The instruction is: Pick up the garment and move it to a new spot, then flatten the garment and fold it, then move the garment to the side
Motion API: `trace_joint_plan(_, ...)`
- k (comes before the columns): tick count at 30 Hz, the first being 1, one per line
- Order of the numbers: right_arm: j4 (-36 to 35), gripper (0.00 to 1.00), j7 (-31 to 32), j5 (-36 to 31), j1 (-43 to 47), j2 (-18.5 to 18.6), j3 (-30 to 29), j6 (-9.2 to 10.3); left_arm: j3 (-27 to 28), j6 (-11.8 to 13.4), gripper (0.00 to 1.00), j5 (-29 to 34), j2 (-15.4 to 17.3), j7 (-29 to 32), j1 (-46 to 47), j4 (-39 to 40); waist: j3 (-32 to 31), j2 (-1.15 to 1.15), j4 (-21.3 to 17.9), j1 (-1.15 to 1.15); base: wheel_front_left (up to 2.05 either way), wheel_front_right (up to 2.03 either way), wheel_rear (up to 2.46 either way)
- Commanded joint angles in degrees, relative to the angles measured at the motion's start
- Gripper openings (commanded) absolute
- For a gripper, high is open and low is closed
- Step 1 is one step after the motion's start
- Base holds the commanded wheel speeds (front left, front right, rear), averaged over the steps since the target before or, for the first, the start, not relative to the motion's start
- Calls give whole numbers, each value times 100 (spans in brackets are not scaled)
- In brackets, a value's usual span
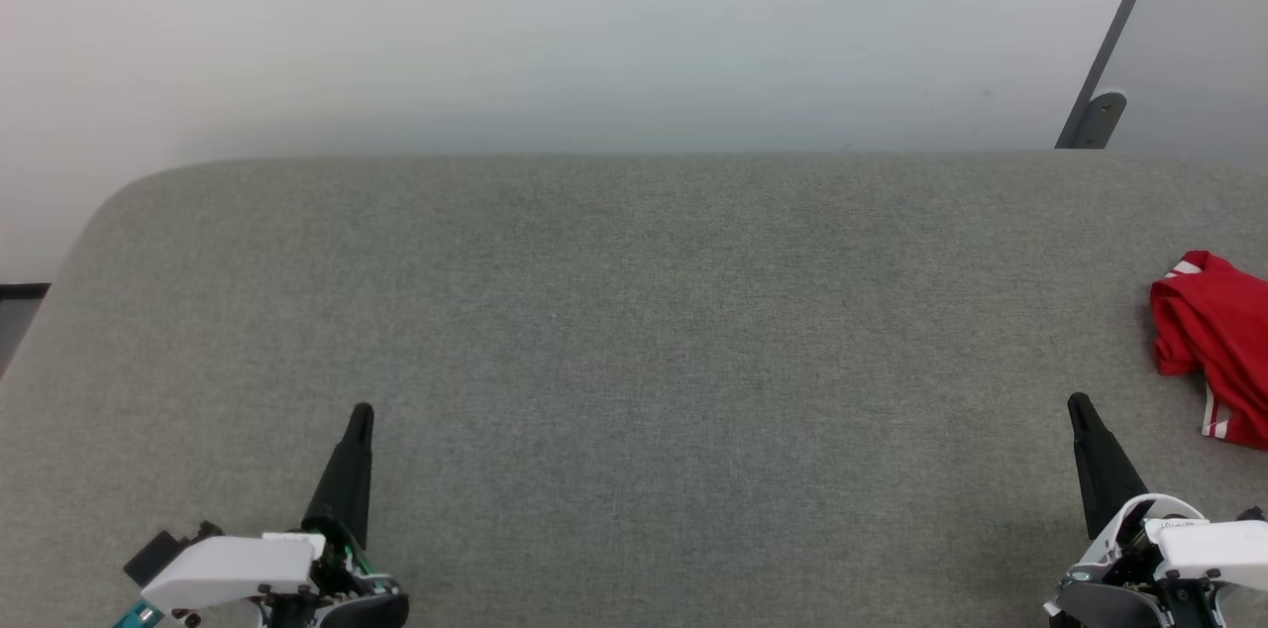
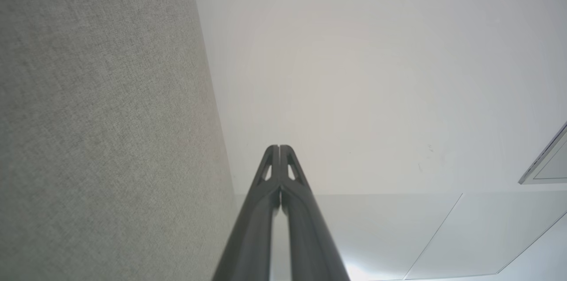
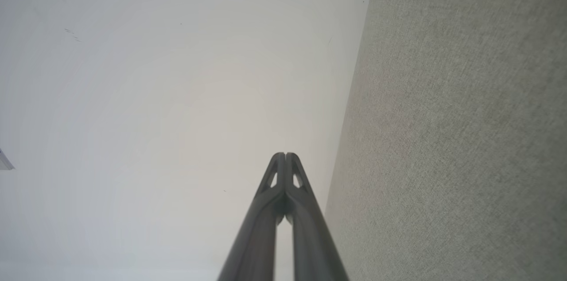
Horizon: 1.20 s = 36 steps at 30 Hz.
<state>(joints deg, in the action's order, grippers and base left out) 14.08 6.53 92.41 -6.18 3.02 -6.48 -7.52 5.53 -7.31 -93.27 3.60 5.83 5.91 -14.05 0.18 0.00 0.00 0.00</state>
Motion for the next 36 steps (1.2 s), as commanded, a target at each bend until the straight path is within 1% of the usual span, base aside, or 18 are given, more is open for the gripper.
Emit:
trace_joint_plan(1,1,0,10,4,-14,-25,-8,6,17,-32,0,18,-9,8,54,-8,0,0,0,0,0,0,0)
trace_joint_plan(36,2,0,15,-2,-15,-27,-11,6,54,-32,0,52,-35,45,59,-9,0,0,0,0,0,0,0)
